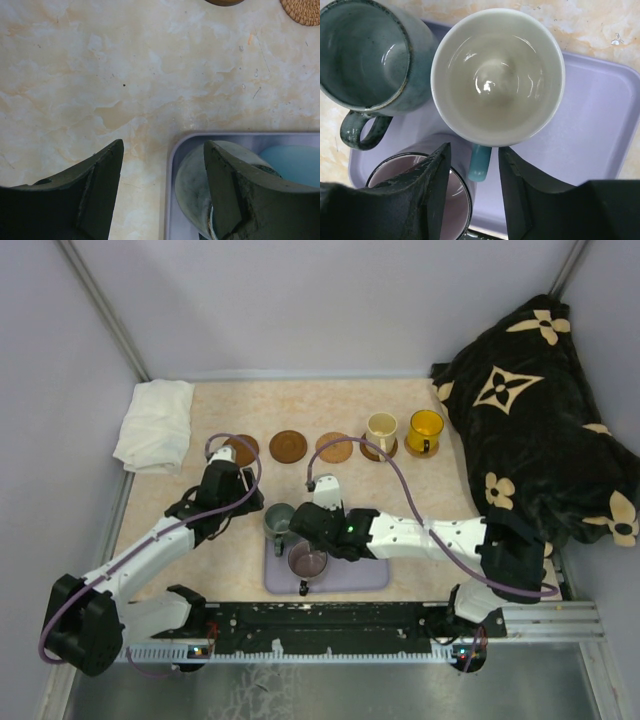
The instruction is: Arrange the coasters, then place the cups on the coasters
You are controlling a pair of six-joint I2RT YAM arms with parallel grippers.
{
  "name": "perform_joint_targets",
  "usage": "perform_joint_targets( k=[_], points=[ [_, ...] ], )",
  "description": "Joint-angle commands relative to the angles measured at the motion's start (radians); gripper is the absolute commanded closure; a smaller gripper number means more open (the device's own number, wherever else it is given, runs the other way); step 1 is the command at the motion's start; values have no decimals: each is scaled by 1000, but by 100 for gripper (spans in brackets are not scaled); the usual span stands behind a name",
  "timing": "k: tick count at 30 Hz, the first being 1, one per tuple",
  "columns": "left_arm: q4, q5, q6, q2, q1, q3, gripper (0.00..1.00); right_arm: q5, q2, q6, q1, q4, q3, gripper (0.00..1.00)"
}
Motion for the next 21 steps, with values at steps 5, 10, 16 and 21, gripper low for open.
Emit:
perform_joint_targets(
  k=[5,10,16,21],
  points=[
    [34,4,3,14,-7,-10,28,57,72,36,10,-30,79,61],
    [34,3,7,11,-7,-14,28,69,119,54,9,-63,110,76],
    [36,4,6,16,-7,-14,28,137,125,101,9,-120,125,100],
    [40,6,5,22,-7,-11,28,222,94,151,10,-142,108,100]
  ],
)
